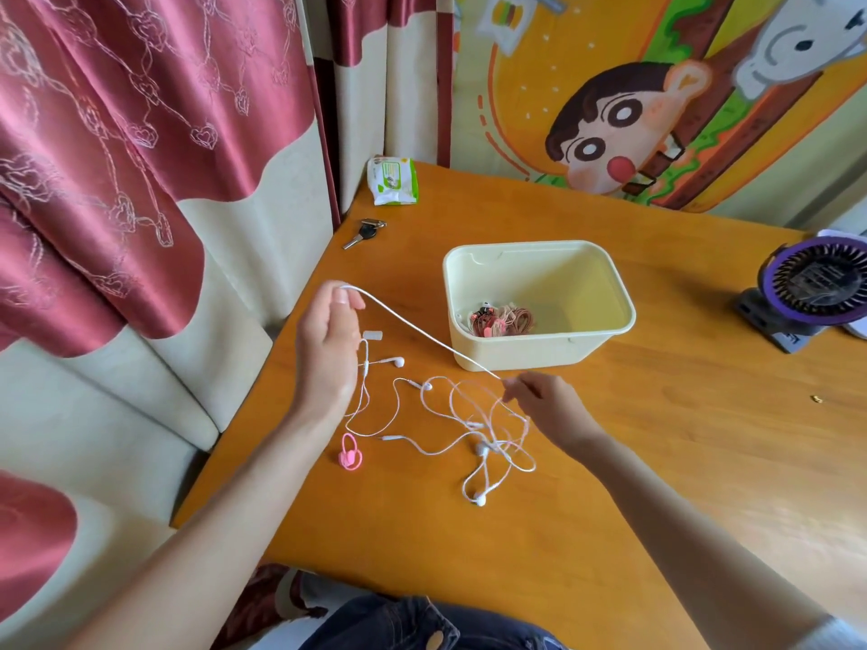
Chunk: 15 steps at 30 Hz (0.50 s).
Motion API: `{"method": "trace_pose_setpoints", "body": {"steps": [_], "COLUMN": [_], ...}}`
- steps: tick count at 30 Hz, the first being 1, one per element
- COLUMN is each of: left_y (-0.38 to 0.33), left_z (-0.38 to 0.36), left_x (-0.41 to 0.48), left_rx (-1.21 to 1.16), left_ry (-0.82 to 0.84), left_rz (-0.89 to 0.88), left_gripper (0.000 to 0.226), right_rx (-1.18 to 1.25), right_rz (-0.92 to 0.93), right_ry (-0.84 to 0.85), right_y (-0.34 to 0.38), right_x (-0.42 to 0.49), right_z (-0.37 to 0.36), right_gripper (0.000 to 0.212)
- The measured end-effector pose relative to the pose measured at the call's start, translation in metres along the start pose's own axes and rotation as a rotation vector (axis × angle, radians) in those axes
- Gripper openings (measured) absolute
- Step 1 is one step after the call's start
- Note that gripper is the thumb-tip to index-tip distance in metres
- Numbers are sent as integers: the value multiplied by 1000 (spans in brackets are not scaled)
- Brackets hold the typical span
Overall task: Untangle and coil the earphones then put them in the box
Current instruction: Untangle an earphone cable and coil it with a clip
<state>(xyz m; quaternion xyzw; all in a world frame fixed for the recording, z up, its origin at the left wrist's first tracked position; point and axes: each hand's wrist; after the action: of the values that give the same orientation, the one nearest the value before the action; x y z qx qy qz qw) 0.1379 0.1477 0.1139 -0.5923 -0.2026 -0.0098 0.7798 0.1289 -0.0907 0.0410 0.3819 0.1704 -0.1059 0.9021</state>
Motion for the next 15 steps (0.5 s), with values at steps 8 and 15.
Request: {"method": "trace_pose_setpoints", "body": {"steps": [8,15], "left_y": [3,1], "left_z": [-4,-20], "left_x": [-1,-11], "left_rx": [165,221], "left_ry": [113,311], "left_rz": [31,0], "left_gripper": [29,27], "right_rx": [73,84], "right_rz": [183,343], "right_ry": [-347,-418], "right_y": [45,94], "right_x": [-18,-37], "right_z": [35,57], "right_gripper": [26,26]}}
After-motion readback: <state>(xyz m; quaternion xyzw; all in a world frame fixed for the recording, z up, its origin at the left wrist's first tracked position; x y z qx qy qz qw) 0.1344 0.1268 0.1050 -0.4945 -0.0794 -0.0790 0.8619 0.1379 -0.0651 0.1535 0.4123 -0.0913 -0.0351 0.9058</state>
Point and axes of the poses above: each hand's wrist, its own x-axis towards the middle knuckle, its own z-axis out of the back of the hand, y = z × x, and after that the axes turned 10 degrees about -z, right-handed
